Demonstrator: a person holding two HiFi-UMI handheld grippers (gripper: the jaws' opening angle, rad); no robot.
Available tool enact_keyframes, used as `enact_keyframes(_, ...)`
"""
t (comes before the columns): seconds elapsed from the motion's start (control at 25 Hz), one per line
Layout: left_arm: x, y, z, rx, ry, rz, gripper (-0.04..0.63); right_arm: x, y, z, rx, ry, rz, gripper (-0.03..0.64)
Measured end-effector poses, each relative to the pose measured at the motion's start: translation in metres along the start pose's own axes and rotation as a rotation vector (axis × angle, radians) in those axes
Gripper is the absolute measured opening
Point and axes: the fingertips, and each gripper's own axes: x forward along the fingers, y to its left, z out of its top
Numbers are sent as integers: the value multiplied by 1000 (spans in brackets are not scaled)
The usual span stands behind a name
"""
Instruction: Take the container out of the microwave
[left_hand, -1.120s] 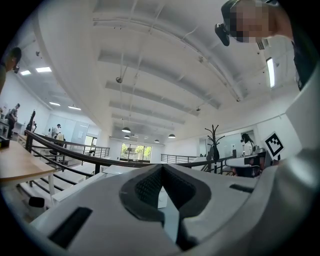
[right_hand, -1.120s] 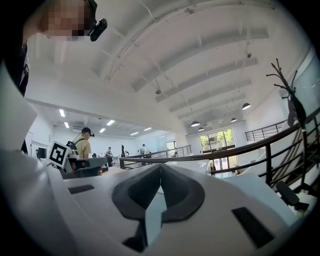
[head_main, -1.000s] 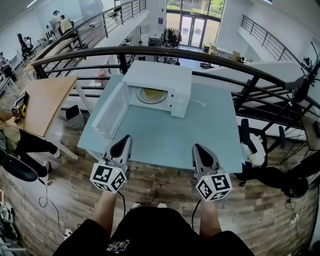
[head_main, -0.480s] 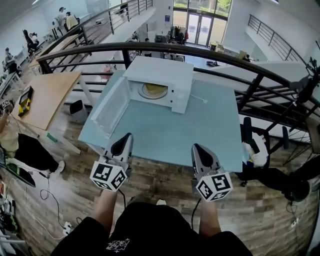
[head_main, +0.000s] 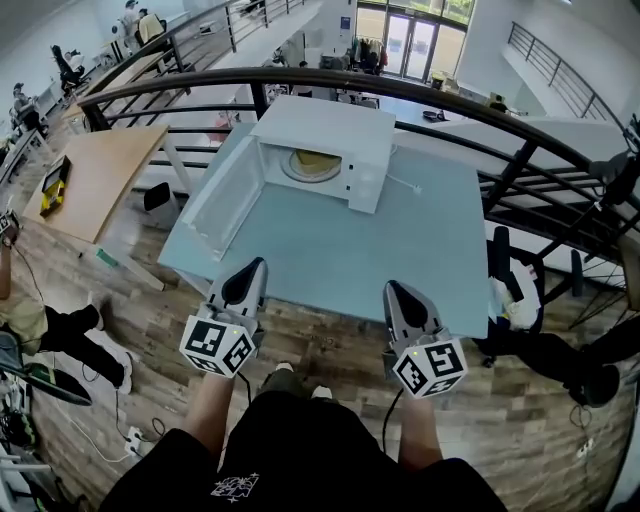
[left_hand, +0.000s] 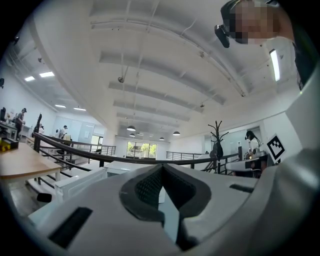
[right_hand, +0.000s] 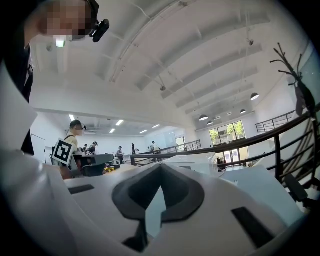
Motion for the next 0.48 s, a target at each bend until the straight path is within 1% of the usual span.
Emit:
enact_keyframes(0.28,7,0,-6,6,20,-4,8,7,-5,-2,34,-11,11,6)
enact_keyframes(0.48,17,5,-5,7,14,-8,8,17,-9,-2,35,-8,11,6)
